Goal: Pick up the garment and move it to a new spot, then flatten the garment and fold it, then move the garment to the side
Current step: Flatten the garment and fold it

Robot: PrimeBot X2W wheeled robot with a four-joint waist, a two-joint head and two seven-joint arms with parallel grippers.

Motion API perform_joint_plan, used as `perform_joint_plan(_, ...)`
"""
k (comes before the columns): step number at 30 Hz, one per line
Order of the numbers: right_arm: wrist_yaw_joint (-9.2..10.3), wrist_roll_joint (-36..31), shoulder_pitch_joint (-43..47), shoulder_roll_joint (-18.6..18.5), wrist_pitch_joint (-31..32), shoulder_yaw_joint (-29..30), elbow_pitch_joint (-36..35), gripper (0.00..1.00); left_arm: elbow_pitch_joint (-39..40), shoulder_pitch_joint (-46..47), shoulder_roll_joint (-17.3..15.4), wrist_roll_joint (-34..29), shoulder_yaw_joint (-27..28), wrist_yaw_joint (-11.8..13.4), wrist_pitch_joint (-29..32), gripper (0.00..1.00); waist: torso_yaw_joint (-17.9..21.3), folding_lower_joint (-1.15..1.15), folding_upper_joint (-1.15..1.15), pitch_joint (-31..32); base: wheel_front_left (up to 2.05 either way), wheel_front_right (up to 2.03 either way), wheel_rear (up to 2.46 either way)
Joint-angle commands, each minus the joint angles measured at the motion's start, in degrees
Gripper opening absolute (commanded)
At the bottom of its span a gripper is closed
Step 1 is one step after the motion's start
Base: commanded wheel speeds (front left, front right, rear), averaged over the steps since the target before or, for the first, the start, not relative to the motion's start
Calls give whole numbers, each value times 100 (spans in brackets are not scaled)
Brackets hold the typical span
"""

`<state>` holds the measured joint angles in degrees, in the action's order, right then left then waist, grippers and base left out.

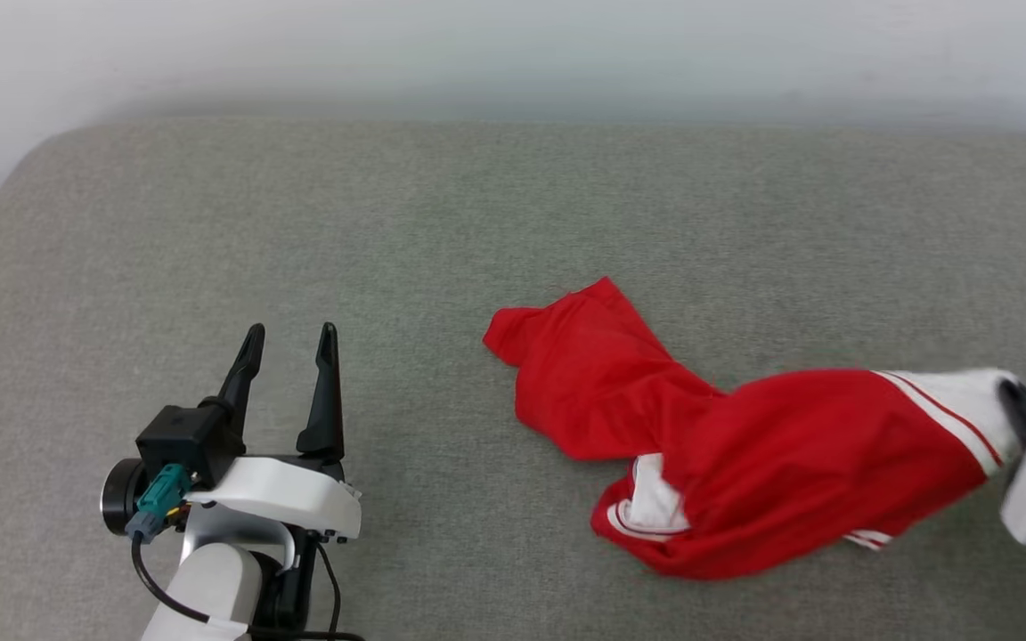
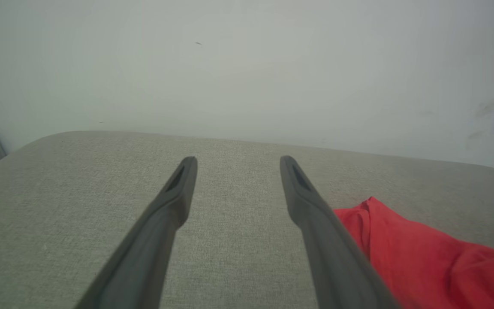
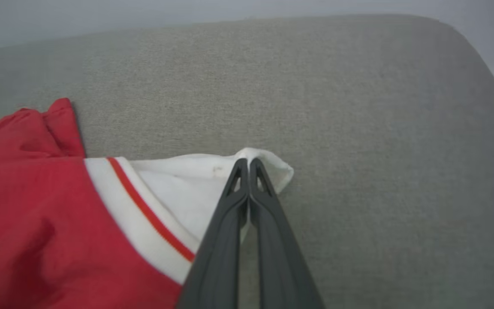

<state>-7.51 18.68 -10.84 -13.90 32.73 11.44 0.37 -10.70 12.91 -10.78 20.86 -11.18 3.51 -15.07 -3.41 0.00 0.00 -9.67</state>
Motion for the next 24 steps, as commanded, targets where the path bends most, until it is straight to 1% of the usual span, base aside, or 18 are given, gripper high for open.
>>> perform_joint_plan(1,4,-86,195,102,-111,318,78,0,-20,-67,-20,-14,2,-18,-13,100,112,0,0,68,0,0,0)
perform_joint_plan(3,3,-86,393,269,-274,780,248,0,-37,-94,-37,-6,15,-15,-13,100,166,0,0,84,0,0,0)
perform_joint_plan(5,6,-145,591,358,-472,1240,478,0,-65,-108,-45,9,10,-27,-13,100,197,0,0,91,0,0,0)
perform_joint_plan(7,4,-217,734,488,-673,1604,753,0,-90,-122,-49,29,14,-29,-13,100,221,0,0,99,0,0,0)
perform_joint_plan(9,4,-272,832,622,-857,1878,1046,0,-124,-153,-65,53,30,-25,-13,100,241,0,0,105,0,0,0)
perform_joint_plan(12,4,-418,852,769,-1117,2048,1457,0,-145,-191,-69,52,31,-9,-13,100,251,0,0,120,0,0,0)
perform_joint_plan(13,4,-429,822,817,-1203,2056,1579,17,-150,-207,-74,55,31,-1,-13,100,253,0,0,127,0,0,0)
perform_joint_plan(14,4,-450,778,854,-1315,2032,1675,64,-157,-225,-82,59,30,6,-13,100,255,0,0,136,0,0,0)
perform_joint_plan(15,4,-468,714,877,-1481,1985,1719,100,-160,-236,-87,68,31,13,-13,100,255,0,0,148,0,0,0)
perform_joint_plan(19,4,-530,569,953,-2256,1796,1733,100,-164,-311,-105,99,22,34,6,100,246,0,0,223,0,0,0)
perform_joint_plan(24,4,-737,513,982,-3261,1412,1341,100,-190,-424,-128,132,11,44,21,100,209,0,0,395,0,0,0)
